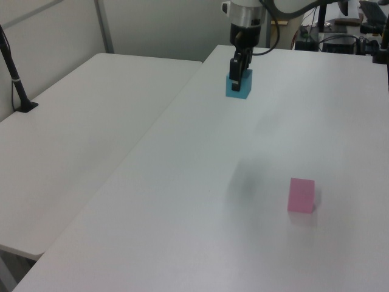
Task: Put blue cube on pink cube
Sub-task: 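Lift the blue cube and carry it over the pink cube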
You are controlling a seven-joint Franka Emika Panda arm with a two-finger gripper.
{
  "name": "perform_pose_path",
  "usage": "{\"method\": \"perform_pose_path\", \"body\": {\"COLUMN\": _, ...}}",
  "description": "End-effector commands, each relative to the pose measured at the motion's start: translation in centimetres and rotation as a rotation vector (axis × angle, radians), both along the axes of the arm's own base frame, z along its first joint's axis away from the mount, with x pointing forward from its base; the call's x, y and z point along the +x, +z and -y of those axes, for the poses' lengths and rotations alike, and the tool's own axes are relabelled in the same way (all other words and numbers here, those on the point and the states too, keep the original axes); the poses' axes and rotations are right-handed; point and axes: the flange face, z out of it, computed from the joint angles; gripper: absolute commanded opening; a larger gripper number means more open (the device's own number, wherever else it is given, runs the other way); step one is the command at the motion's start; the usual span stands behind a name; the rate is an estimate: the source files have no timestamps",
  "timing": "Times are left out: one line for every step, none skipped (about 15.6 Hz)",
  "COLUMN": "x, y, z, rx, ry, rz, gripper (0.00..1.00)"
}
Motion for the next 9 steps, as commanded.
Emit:
{"method": "perform_pose_path", "body": {"x": -6.0, "y": 0.1, "z": -4.2, "rx": -0.009, "ry": 0.005, "rz": -0.034, "gripper": 0.13}}
{"method": "perform_pose_path", "body": {"x": -7.1, "y": -0.2, "z": -5.5, "rx": -0.009, "ry": 0.007, "rz": -0.042, "gripper": 0.13}}
{"method": "perform_pose_path", "body": {"x": -8.1, "y": -0.2, "z": -6.6, "rx": -0.010, "ry": 0.006, "rz": -0.046, "gripper": 0.13}}
{"method": "perform_pose_path", "body": {"x": -9.2, "y": -0.6, "z": -7.8, "rx": -0.011, "ry": 0.004, "rz": -0.059, "gripper": 0.13}}
{"method": "perform_pose_path", "body": {"x": -10.3, "y": -1.1, "z": -9.0, "rx": -0.015, "ry": 0.007, "rz": -0.071, "gripper": 0.13}}
{"method": "perform_pose_path", "body": {"x": -11.8, "y": -1.7, "z": -10.5, "rx": -0.022, "ry": 0.021, "rz": -0.083, "gripper": 0.13}}
{"method": "perform_pose_path", "body": {"x": -12.8, "y": -2.5, "z": -11.6, "rx": -0.028, "ry": 0.031, "rz": -0.098, "gripper": 0.13}}
{"method": "perform_pose_path", "body": {"x": -13.7, "y": -2.8, "z": -12.3, "rx": -0.032, "ry": 0.035, "rz": -0.104, "gripper": 0.13}}
{"method": "perform_pose_path", "body": {"x": -14.6, "y": -3.6, "z": -13.1, "rx": -0.039, "ry": 0.040, "rz": -0.119, "gripper": 0.13}}
